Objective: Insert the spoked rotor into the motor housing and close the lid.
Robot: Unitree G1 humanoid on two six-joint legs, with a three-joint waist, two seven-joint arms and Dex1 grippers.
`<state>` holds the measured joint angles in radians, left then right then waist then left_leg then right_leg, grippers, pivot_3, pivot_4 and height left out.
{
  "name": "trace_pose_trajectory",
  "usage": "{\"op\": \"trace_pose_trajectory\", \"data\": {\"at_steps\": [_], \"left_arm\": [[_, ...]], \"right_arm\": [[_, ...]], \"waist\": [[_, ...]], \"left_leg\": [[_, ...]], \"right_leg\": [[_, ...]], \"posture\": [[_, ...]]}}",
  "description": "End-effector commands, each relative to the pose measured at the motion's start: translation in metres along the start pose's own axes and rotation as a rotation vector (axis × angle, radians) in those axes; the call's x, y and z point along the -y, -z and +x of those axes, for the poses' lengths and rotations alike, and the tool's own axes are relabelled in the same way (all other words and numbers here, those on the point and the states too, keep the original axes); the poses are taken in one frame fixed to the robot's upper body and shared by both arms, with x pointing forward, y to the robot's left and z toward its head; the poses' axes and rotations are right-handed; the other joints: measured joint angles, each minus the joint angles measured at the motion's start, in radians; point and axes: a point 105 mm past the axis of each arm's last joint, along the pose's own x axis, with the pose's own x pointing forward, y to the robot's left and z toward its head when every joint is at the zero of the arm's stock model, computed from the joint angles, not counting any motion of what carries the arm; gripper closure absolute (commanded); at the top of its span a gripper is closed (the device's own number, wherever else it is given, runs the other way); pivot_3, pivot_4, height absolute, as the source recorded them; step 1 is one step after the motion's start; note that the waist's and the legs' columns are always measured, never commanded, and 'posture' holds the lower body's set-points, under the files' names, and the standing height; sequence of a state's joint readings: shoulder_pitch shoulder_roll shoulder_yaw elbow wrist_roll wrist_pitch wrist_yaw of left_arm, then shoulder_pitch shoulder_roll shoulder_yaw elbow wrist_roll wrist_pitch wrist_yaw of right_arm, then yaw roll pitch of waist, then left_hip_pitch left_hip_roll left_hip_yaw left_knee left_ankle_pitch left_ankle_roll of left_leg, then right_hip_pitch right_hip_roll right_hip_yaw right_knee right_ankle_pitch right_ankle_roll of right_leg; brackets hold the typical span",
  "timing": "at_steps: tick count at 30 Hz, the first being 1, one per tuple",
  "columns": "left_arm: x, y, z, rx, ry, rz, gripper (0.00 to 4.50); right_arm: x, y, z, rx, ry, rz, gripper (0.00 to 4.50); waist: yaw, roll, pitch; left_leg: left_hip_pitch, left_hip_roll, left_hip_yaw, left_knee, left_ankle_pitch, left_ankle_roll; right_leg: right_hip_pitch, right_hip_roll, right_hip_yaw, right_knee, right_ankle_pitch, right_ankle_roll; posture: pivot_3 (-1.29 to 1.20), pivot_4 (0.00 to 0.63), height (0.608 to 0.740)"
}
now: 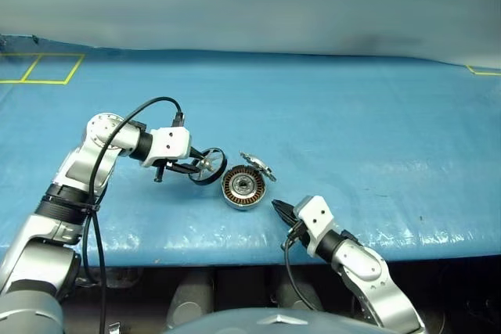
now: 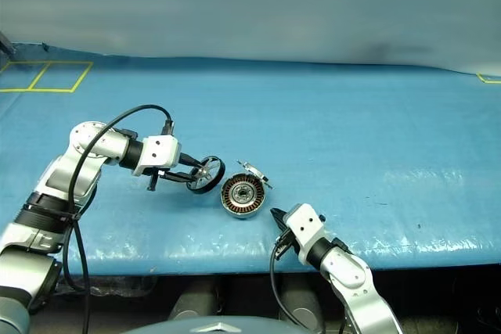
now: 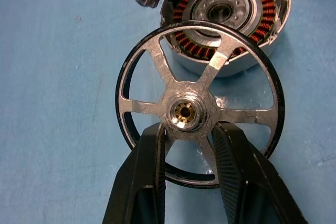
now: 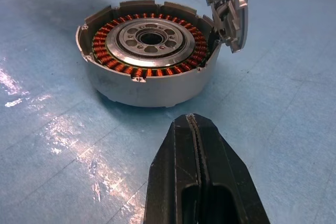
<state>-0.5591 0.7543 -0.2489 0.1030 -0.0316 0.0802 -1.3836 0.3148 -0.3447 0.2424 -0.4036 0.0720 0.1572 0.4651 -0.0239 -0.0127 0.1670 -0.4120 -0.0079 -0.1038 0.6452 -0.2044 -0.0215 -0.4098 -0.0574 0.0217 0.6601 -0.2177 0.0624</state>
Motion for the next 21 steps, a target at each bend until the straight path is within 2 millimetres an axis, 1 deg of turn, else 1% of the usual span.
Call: {"op": "trace_pose_trajectory", "data": {"at_steps": [1, 4, 8, 15, 21], "left_arm": [[-0.001, -0.019, -0.002, 0.055, -0.017, 0.026, 3.5], [0.003, -0.028, 0.005, 0.088, 0.008, 0.022, 3.5], [0.004, -0.032, 0.015, 0.098, 0.035, 0.022, 3.5], [0.009, -0.041, 0.031, 0.109, 0.101, 0.043, 3.5], [0.008, -0.046, 0.038, 0.105, 0.144, 0.08, 3.5]], "right_arm": [[0.002, -0.014, -0.002, 0.101, 0.001, 0.045, 4.5], [-0.003, -0.016, -0.004, 0.159, -0.017, 0.089, 4.5], [-0.011, -0.012, -0.005, 0.186, -0.047, 0.145, 4.5], [-0.018, 0.01, -0.008, 0.141, -0.045, 0.202, 4.5], [-0.017, 0.014, -0.008, 0.128, -0.026, 0.203, 4.5]], "waist": [[0.0, 0.0, 0.0], [-0.001, 0.0, 0.0], [0.0, 0.0, 0.0], [0.0, 0.0, 0.0], [0.0, 0.001, 0.0]], "left_leg": [[0.0, 0.0, 0.0, 0.0, 0.0, 0.0], [0.0, 0.0, 0.0, -0.001, 0.0, 0.0], [0.0, 0.0, 0.0, -0.001, 0.0, 0.0], [0.0, 0.0, 0.0, 0.0, 0.0, 0.0], [0.0, 0.0, 0.0, -0.001, 0.0, 0.0]], "right_leg": [[0.0, 0.0, 0.0, 0.0, 0.0, 0.0], [0.0, 0.0, 0.0, 0.0, 0.0, 0.0], [0.0, 0.0, 0.0, 0.0, 0.0, 0.0], [0.0, 0.0, 0.0, 0.0, 0.0, 0.0], [-0.001, 0.0, 0.0, 0.0, 0.0, 0.0]], "posture": [[0.0, 0.15, 0.74], [0.0, 0.15, 0.74], [0.0, 0.15, 0.74], [0.0, 0.15, 0.74], [0.0, 0.15, 0.74]]}}
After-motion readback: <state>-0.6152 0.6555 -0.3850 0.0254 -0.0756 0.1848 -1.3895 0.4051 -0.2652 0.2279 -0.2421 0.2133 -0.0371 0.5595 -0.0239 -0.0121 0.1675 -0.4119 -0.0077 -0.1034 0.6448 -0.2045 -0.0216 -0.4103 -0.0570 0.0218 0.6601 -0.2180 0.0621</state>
